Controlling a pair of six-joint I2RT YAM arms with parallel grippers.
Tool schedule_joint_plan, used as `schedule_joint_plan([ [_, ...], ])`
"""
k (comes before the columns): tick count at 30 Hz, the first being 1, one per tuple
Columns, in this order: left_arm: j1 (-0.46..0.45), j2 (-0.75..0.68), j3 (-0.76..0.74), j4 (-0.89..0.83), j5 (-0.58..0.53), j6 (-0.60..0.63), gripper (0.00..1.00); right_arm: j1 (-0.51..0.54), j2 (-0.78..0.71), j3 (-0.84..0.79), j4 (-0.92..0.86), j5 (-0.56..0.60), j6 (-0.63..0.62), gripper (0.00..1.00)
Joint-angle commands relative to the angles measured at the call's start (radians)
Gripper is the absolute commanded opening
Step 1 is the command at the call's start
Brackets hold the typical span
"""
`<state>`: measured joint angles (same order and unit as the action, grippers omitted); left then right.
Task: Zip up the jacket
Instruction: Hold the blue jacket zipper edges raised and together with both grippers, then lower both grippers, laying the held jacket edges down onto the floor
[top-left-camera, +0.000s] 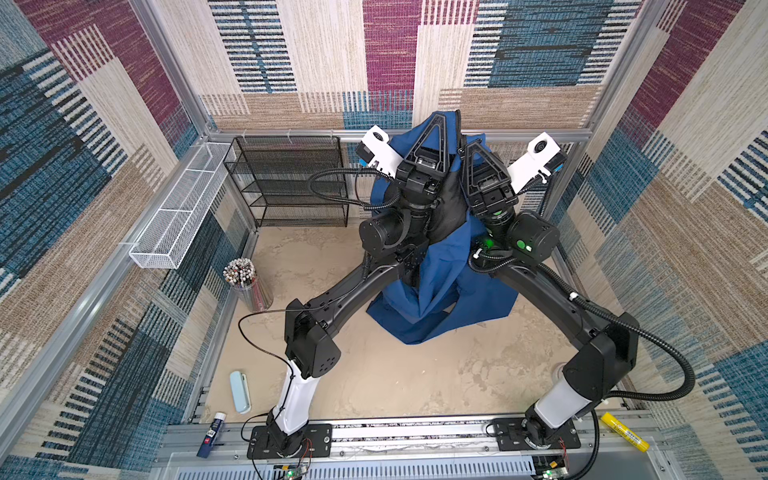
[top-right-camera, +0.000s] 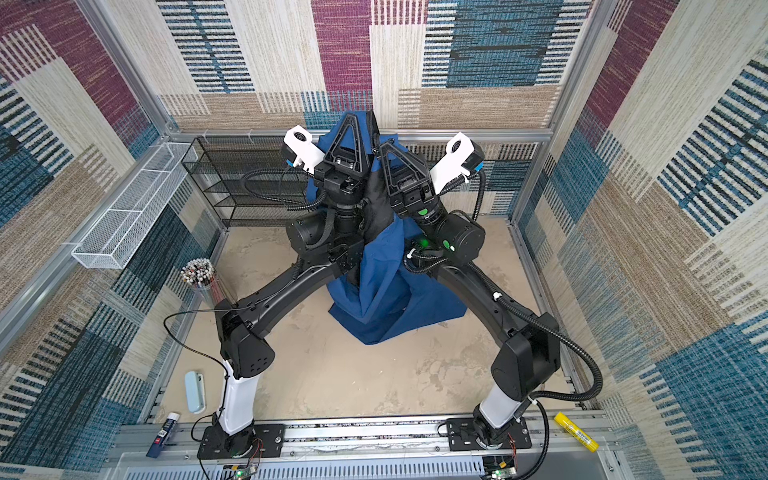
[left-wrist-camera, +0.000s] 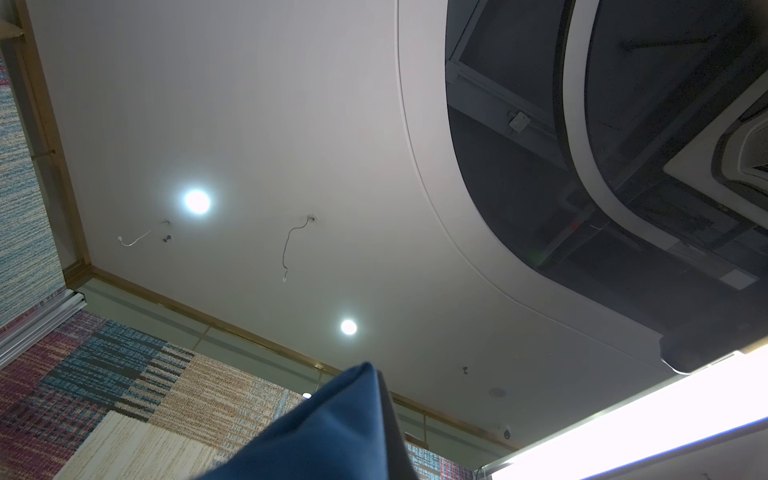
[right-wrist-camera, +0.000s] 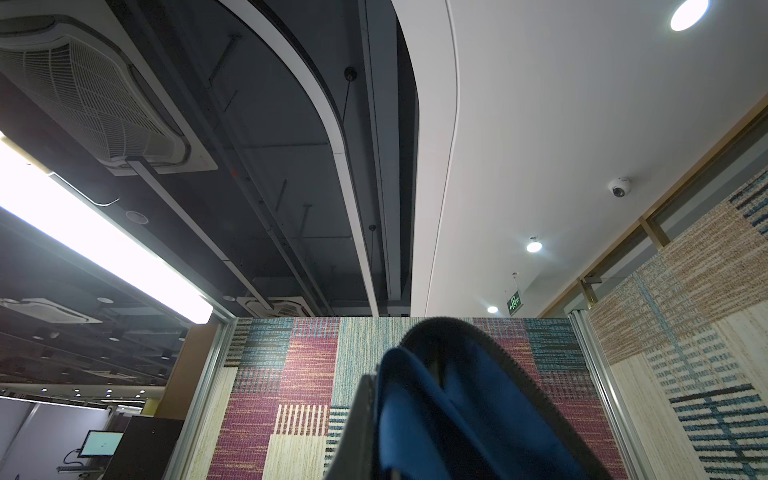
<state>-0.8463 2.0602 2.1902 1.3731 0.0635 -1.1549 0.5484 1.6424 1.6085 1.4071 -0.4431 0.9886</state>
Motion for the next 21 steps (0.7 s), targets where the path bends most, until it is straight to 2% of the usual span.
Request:
schedule_joint_plan([
  [1,-0.006,-0.006,0.001,0.034,0.033,0.013,0.00,0.001,-0.008,-0.004,0.441,0.013,-0.010,0.00],
  [12,-0.006,-0.031,-0.036,0.035,0.039,0.031,0.00,0.001,-0.019,-0.003,0.442,0.021,-0.022,0.00],
  [21,0.003,-0.085,-0.115,0.028,0.027,0.073,0.00,-0.011,-0.084,-0.106,0.397,0.021,-0.095,0.00],
])
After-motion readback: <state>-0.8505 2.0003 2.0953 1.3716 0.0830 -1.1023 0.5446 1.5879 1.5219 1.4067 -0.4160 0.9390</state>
